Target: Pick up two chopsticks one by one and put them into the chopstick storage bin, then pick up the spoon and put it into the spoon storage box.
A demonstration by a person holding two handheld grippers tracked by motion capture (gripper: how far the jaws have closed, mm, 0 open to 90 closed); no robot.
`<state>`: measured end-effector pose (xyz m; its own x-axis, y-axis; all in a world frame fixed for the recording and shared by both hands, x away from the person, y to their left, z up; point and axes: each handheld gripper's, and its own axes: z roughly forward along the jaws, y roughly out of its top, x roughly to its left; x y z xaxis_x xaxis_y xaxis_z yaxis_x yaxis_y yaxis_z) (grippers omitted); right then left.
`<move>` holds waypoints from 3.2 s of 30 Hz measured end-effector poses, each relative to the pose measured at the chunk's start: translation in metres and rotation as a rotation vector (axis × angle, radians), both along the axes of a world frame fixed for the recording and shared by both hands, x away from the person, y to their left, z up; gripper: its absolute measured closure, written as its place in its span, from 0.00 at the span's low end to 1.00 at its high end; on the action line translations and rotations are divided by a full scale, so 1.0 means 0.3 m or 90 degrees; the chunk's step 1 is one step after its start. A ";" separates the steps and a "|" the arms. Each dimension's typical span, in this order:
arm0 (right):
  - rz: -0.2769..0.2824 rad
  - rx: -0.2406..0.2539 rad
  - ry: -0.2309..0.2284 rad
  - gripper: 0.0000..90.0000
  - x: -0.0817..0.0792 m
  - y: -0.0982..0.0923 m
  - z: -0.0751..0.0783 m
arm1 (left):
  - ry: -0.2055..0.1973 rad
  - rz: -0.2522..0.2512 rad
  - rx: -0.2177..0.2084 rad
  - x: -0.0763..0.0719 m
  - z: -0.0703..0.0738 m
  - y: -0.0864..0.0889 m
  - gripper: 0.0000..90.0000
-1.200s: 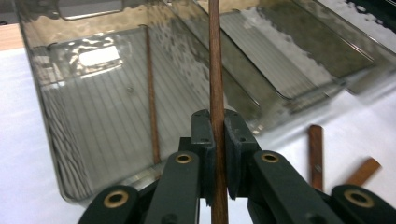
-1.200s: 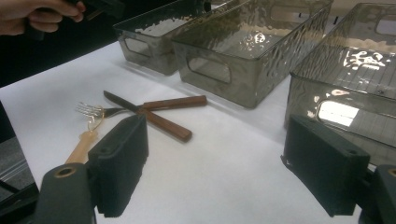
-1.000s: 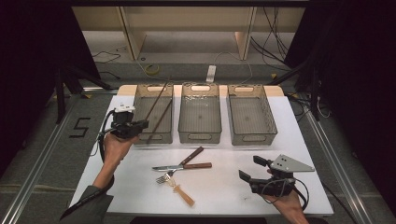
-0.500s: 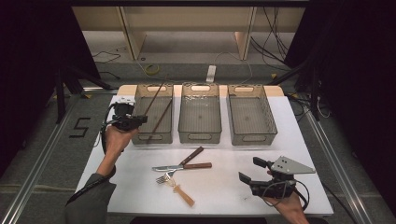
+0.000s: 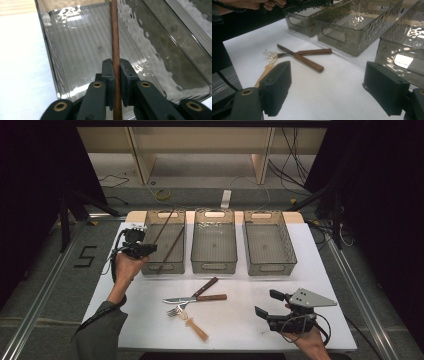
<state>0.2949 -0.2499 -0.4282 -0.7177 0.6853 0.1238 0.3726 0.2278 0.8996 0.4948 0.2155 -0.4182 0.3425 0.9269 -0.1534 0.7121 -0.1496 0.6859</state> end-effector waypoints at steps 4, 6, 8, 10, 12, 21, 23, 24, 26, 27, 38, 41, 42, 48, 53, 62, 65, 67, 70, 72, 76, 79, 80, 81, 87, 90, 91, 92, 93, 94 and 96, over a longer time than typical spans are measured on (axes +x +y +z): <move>0.006 -0.004 -0.001 0.25 -0.002 0.003 -0.001 | -0.013 0.019 0.001 -0.007 0.009 -0.001 0.57; 0.007 -0.003 -0.001 0.25 -0.002 0.003 0.000 | -0.012 0.018 -0.024 -0.018 0.016 0.001 0.51; 0.006 -0.003 -0.001 0.26 -0.003 0.002 0.000 | -0.009 -0.001 -0.054 -0.037 0.025 0.001 0.45; 0.006 -0.003 0.000 0.25 -0.003 0.002 0.000 | -0.016 -0.026 -0.072 -0.063 0.035 -0.007 0.40; 0.007 -0.002 0.001 0.25 -0.004 0.003 0.000 | -0.026 -0.052 -0.073 -0.093 0.039 -0.019 0.35; 0.002 -0.012 -0.001 0.25 -0.001 0.002 0.000 | 0.004 -0.148 -0.078 -0.170 0.041 -0.067 0.23; 0.004 -0.014 -0.003 0.25 -0.002 0.003 -0.001 | 0.003 -0.167 -0.070 -0.186 0.047 -0.083 0.21; 0.003 -0.015 -0.001 0.25 -0.002 0.004 -0.001 | -0.001 -0.178 -0.064 -0.194 0.050 -0.091 0.20; 0.003 -0.016 0.000 0.25 0.000 0.005 -0.002 | -0.003 -0.198 -0.053 -0.210 0.054 -0.108 0.19; 0.004 -0.018 0.001 0.25 0.001 0.005 -0.003 | -0.005 -0.206 -0.047 -0.219 0.053 -0.118 0.19; 0.003 -0.022 0.005 0.25 0.007 0.003 -0.009 | -0.001 -0.275 -0.011 -0.292 0.060 -0.193 0.17; 0.004 -0.022 0.007 0.25 0.006 0.003 -0.011 | 0.000 -0.290 -0.005 -0.310 0.059 -0.203 0.17; 0.004 -0.022 0.007 0.25 0.007 0.003 -0.011 | -0.001 -0.295 -0.005 -0.315 0.059 -0.205 0.17; 0.002 -0.021 0.009 0.25 0.013 0.000 -0.014 | -0.002 -0.325 0.011 -0.346 0.052 -0.226 0.17; -0.001 -0.020 0.009 0.25 0.010 -0.002 -0.013 | 0.002 -0.352 0.045 -0.369 0.040 -0.247 0.17; 0.000 -0.026 0.009 0.25 0.012 0.002 -0.014 | 0.011 -0.397 0.069 -0.421 0.031 -0.283 0.17; -0.001 -0.027 0.010 0.25 0.012 0.002 -0.014 | 0.020 -0.412 0.077 -0.432 0.018 -0.300 0.17; -0.001 -0.028 0.010 0.25 0.013 0.003 -0.015 | 0.028 -0.425 0.088 -0.439 0.008 -0.308 0.17; -0.001 -0.029 0.011 0.25 0.013 0.002 -0.015 | 0.036 -0.438 0.096 -0.447 -0.003 -0.319 0.17; -0.001 -0.031 0.011 0.25 0.013 0.002 -0.015 | 0.043 -0.446 0.100 -0.451 -0.013 -0.327 0.17; 0.001 -0.030 0.011 0.24 0.013 0.005 -0.014 | 0.049 -0.461 0.113 -0.464 -0.025 -0.339 0.17; 0.003 -0.034 0.010 0.24 0.011 0.007 -0.014 | 0.056 -0.476 0.118 -0.472 -0.029 -0.351 0.17; 0.003 -0.035 0.011 0.24 0.011 0.007 -0.014 | 0.058 -0.484 0.122 -0.473 -0.031 -0.354 0.18; 0.004 -0.035 0.012 0.24 0.012 0.006 -0.015 | 0.062 -0.490 0.125 -0.476 -0.034 -0.357 0.18; 0.007 -0.038 0.011 0.24 0.010 0.009 -0.015 | 0.071 -0.525 0.149 -0.492 -0.051 -0.384 0.21; 0.009 -0.044 0.012 0.24 0.009 0.013 -0.015 | 0.076 -0.542 0.159 -0.504 -0.062 -0.397 0.22; 0.009 -0.046 0.011 0.24 0.008 0.015 -0.014 | 0.078 -0.548 0.164 -0.508 -0.067 -0.401 0.23; 0.012 -0.046 0.011 0.24 0.008 0.016 -0.015 | 0.079 -0.556 0.175 -0.511 -0.071 -0.405 0.24; 0.013 -0.048 0.012 0.24 0.008 0.017 -0.015 | 0.080 -0.561 0.183 -0.513 -0.074 -0.409 0.25; 0.014 -0.050 0.011 0.24 0.008 0.018 -0.015 | 0.080 -0.563 0.186 -0.516 -0.078 -0.413 0.26; 0.015 -0.052 0.011 0.24 0.009 0.019 -0.016 | 0.081 -0.574 0.193 -0.520 -0.082 -0.421 0.28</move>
